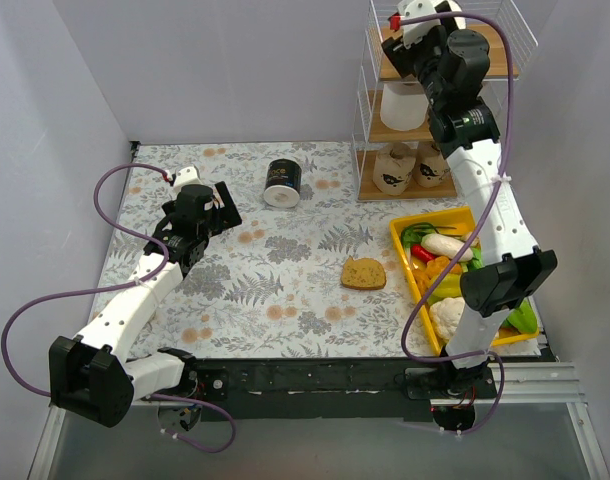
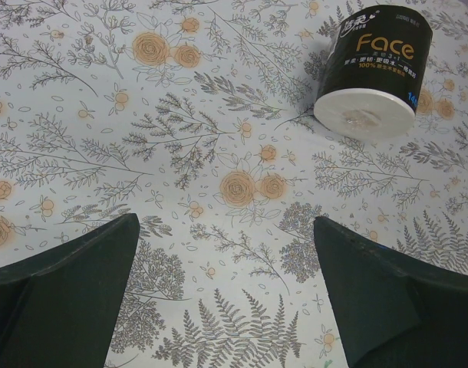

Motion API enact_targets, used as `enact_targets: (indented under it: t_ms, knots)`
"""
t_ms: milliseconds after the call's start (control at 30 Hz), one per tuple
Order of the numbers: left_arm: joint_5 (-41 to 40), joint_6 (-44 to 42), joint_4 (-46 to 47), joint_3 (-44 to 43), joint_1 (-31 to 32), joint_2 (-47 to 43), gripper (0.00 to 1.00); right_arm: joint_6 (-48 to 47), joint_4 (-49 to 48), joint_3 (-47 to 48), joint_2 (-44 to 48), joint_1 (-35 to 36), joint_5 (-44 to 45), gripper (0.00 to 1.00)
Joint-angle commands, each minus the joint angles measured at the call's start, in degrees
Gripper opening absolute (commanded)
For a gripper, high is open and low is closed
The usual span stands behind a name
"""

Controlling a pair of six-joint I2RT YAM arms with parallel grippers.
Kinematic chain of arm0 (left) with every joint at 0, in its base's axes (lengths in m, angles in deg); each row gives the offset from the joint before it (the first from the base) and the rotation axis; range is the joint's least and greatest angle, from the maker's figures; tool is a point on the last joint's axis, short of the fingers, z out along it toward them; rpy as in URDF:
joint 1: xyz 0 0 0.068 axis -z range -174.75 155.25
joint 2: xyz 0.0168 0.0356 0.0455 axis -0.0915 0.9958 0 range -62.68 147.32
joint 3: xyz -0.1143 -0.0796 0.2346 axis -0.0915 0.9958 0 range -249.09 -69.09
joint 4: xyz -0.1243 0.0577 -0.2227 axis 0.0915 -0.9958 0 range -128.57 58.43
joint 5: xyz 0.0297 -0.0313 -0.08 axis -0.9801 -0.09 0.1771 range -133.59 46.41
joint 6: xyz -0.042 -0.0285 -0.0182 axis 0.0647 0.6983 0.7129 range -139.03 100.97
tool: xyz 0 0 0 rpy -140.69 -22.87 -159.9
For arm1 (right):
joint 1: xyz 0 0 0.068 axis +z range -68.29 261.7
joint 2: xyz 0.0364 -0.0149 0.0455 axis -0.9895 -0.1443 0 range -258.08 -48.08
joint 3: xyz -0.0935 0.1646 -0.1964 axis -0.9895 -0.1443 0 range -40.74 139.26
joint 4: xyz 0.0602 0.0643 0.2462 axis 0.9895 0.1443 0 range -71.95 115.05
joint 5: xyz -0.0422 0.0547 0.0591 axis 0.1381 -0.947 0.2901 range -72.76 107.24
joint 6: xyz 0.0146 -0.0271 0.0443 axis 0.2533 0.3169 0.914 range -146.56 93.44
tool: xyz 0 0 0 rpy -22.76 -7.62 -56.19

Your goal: Place and organize the paper towels onto the shelf

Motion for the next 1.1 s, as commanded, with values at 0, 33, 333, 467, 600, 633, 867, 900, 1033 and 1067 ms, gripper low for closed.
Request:
enact_targets:
  t_ms: [0,33,333,467,600,633,867,900,1033,1067]
  knots:
    - [-0.4,-0.2,1.0,-0.1,0.1,-0.2,0.98,2.5,-6.7,4.2,-0.6,-1.2,-1.8,0.78]
    - [-0.3,-0.3,1.0,-0.1,0.1,-0.1,0.98,3.4,-6.8,4.4,-0.7,-1.3,-2.5,0.80]
    - [0.1,-0.3,1.1,-0.2,0.1,0.1,0.98,6.6,-8.7,4.1,-0.4,-2.4,1.1,0.89]
    - [0.4,-0.3,1.1,-0.2,0.1,-0.2,0.98,9.5,-8.5,2.6,-0.3,-3.8,4.7,0.89]
    - [0.4,-0.3,1.1,-0.1,0.1,-0.5,0.98,12.1,-7.5,0.7,-0.1,-5.1,4.5,0.88]
    - [0.5,-0.2,1.1,0.0,0.1,-0.5,0.98,12.2,-7.5,-0.2,0.3,-5.2,3.6,0.87]
    - [0.9,-0.3,1.2,-0.1,0.2,-0.6,0.98,15.4,-7.5,-4.8,2.3,-5.2,3.7,0.86]
    - [0.9,-0.3,1.2,-0.2,0.1,-0.5,0.98,16.4,-7.5,-6.5,3.6,-5.2,3.4,0.84]
    - [1.5,-0.2,1.3,-0.1,0.1,-0.7,0.98,20.9,-9.3,-14.7,9.8,-4.7,1.2,0.82]
    - [2.0,-0.2,1.4,0.0,0.1,-0.7,0.98,21.7,-9.5,-16.3,12.3,-4.5,1.0,0.82]
